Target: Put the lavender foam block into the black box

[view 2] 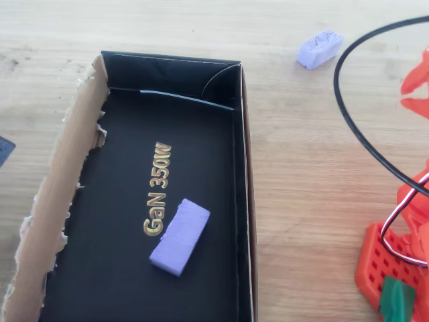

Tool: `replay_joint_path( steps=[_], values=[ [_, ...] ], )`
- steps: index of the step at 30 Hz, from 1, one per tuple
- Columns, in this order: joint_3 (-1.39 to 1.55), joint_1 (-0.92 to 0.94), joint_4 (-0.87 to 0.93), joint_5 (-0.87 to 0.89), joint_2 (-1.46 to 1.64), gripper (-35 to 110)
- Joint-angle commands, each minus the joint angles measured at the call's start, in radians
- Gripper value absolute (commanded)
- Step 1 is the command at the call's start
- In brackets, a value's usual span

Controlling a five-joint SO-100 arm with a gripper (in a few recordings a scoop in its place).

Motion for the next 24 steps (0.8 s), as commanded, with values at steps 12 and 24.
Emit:
replay_joint_path(
  steps=[12, 24],
  values=[
    [-0.782, 0.066, 0.12, -0.14, -0.95, 0],
    [-0.772, -0.046, 0.138, -0.078, -0.979, 0]
  ],
)
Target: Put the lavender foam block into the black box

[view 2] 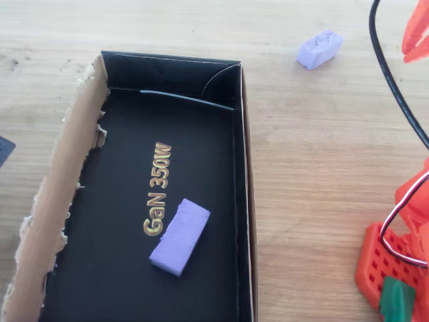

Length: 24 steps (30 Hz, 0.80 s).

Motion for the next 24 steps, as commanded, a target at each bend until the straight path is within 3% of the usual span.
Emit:
replay_joint_path(
  steps=[1, 24],
  values=[
    [-0.044, -0.023, 0.0, 0.015, 0.002, 0],
    [-0.337, -0.075, 0.081, -0.041, -0.222, 0]
  ],
)
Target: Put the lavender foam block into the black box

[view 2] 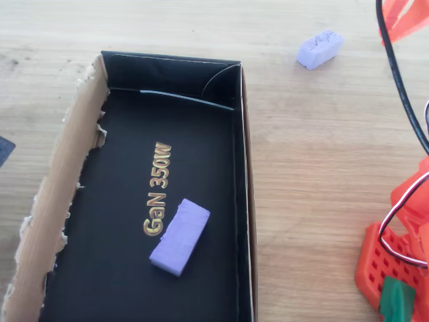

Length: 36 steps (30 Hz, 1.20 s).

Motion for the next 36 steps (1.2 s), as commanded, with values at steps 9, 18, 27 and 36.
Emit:
replay_joint_path(
  steps=[9, 18, 27, 36],
  values=[
    [-0.061, -0.074, 0.02, 0.002, 0.014, 0],
    [-0.057, -0.249, 0.084, 0.114, 0.012, 0],
    [-0.172, -0.235, 0.104, 0.153, -0.06, 0],
    [-0.33, -0.164, 0.127, 0.121, -0.19, 0]
  ],
)
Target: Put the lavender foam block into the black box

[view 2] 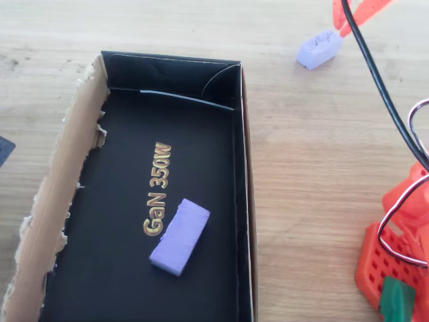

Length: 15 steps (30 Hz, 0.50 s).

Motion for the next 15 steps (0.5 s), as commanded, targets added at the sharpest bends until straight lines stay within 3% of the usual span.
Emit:
replay_joint_path(
  steps=[1, 15],
  values=[
    [-0.084, 0.043, 0.026, 0.002, 0.002, 0],
    [-0.25, 0.109, 0.06, 0.008, -0.167, 0]
  ],
)
